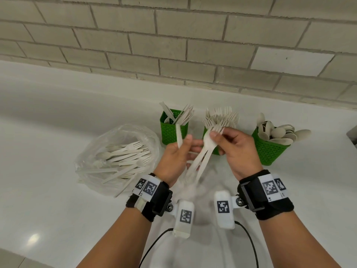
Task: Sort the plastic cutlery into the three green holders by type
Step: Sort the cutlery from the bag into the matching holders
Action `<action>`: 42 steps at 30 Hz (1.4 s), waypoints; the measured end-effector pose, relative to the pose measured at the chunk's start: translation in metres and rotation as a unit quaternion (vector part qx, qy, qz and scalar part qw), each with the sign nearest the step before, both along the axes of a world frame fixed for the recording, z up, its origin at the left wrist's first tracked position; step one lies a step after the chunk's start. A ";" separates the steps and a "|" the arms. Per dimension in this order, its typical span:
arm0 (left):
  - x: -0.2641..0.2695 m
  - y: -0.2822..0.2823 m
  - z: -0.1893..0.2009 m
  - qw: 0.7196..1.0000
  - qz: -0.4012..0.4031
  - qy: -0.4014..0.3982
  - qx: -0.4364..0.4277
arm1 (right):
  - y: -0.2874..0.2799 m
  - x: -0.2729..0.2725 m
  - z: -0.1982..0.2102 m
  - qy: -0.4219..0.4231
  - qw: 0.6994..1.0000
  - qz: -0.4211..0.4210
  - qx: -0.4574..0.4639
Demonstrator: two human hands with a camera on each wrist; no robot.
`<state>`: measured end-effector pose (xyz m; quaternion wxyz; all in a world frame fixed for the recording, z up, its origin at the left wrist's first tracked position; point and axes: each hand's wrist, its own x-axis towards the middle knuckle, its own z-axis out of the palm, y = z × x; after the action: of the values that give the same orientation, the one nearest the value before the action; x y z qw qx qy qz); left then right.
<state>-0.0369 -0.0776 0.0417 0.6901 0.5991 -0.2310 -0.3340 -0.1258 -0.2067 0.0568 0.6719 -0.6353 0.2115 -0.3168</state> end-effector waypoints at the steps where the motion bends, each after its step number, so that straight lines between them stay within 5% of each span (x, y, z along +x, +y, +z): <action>1: 0.003 0.000 -0.001 1.000 0.030 -0.008 -0.006 | -0.003 -0.001 0.002 -0.016 1.000 -0.009 0.021; 8: 0.014 -0.004 0.010 0.984 0.119 0.067 -0.112 | 0.004 -0.007 -0.009 0.020 0.983 0.077 0.163; 16: 0.010 -0.006 0.012 0.988 0.037 0.061 -0.138 | 0.022 0.001 -0.015 0.015 0.966 0.123 0.228; 24: 0.023 0.010 -0.002 0.990 0.092 0.052 -0.092 | -0.007 -0.004 -0.009 0.001 0.993 0.020 0.114; 29: 0.015 0.011 -0.016 1.000 0.010 -0.027 -0.008 | -0.018 -0.004 -0.008 -0.026 0.994 -0.017 0.105; 35: 0.011 0.007 -0.024 0.999 -0.025 -0.019 0.002 | -0.018 -0.007 -0.012 -0.015 0.996 -0.002 0.085; 42: 0.007 0.002 -0.020 0.981 -0.037 -0.179 0.058 | -0.011 -0.002 -0.019 0.055 0.998 -0.005 -0.022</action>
<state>-0.0301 -0.0753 0.0218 0.5887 0.6792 -0.3532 -0.2596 -0.1276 -0.2178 0.0376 0.6435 -0.6654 0.2442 -0.2890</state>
